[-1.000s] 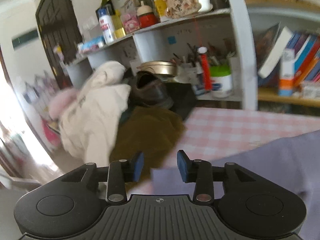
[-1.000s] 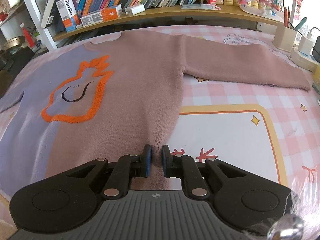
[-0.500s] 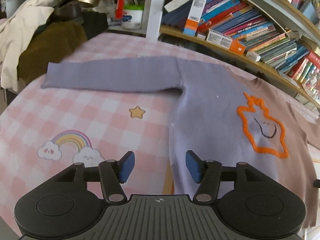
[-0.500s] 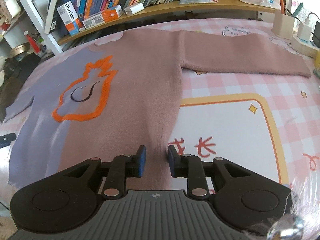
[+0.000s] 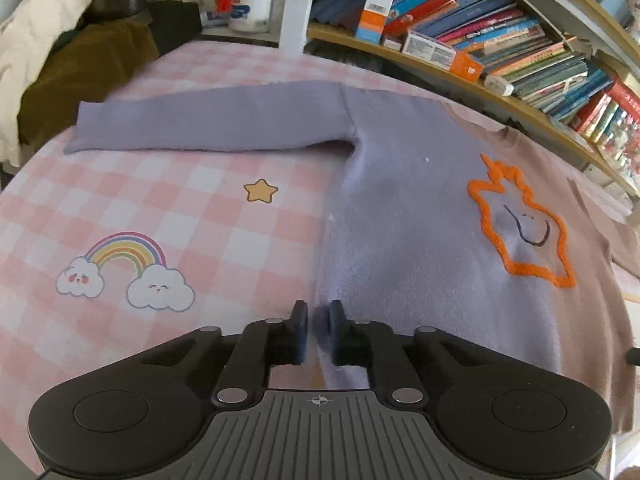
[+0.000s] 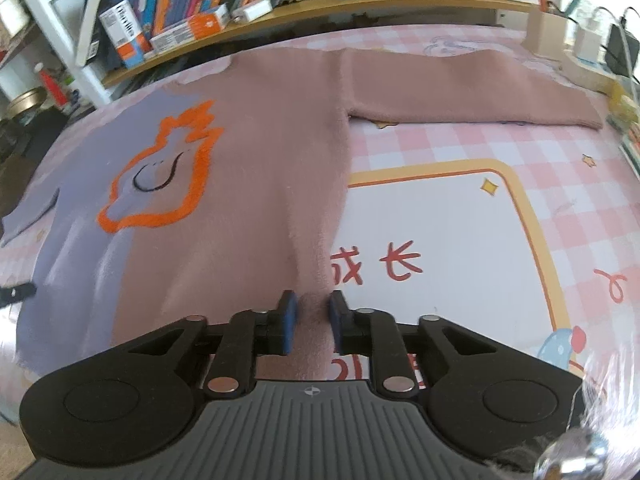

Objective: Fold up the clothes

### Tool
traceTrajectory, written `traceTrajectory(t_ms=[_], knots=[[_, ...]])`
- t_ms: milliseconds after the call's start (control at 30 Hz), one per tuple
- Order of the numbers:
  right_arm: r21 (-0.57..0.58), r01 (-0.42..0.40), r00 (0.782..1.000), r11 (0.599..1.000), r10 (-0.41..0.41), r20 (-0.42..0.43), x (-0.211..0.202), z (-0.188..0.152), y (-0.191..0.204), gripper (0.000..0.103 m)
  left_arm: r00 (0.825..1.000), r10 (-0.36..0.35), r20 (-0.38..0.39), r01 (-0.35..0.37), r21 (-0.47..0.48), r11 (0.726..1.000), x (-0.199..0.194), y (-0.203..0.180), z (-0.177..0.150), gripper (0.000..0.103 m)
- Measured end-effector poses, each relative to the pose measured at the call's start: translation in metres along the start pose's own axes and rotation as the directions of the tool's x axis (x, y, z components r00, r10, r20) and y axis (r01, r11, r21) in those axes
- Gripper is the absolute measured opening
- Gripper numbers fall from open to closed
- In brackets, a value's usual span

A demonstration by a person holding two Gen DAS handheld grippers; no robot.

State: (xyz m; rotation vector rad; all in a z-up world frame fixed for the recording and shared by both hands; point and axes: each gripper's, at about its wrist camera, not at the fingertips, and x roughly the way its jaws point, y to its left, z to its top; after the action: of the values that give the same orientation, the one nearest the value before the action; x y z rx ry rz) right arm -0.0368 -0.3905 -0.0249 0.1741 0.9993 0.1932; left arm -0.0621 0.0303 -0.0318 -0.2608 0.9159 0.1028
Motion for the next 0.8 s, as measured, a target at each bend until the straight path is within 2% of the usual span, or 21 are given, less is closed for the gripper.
traceTrajectory(t_ms=[233, 733, 800], knots=[[0.024, 0.063, 0.995, 0.998, -0.064, 0.073, 0.001, -0.001, 0.003, 0.007, 1.0, -0.009, 0.006, 0.009, -0.01, 1.0, 0.006, -0.004, 0.004, 0.004], [0.063, 0.098, 0.991, 0.993, -0.103, 0.082, 0.001, -0.004, 0.006, 0.005, 0.999, -0.039, 0.01, 0.039, 0.012, 0.999, 0.012, -0.002, 0.009, 0.005], [0.069, 0.097, 0.991, 0.993, -0.103, 0.085, -0.001, -0.005, 0.006, 0.006, 0.999, -0.038, 0.006, 0.038, 0.012, 0.999, 0.011, -0.003, 0.009, 0.008]])
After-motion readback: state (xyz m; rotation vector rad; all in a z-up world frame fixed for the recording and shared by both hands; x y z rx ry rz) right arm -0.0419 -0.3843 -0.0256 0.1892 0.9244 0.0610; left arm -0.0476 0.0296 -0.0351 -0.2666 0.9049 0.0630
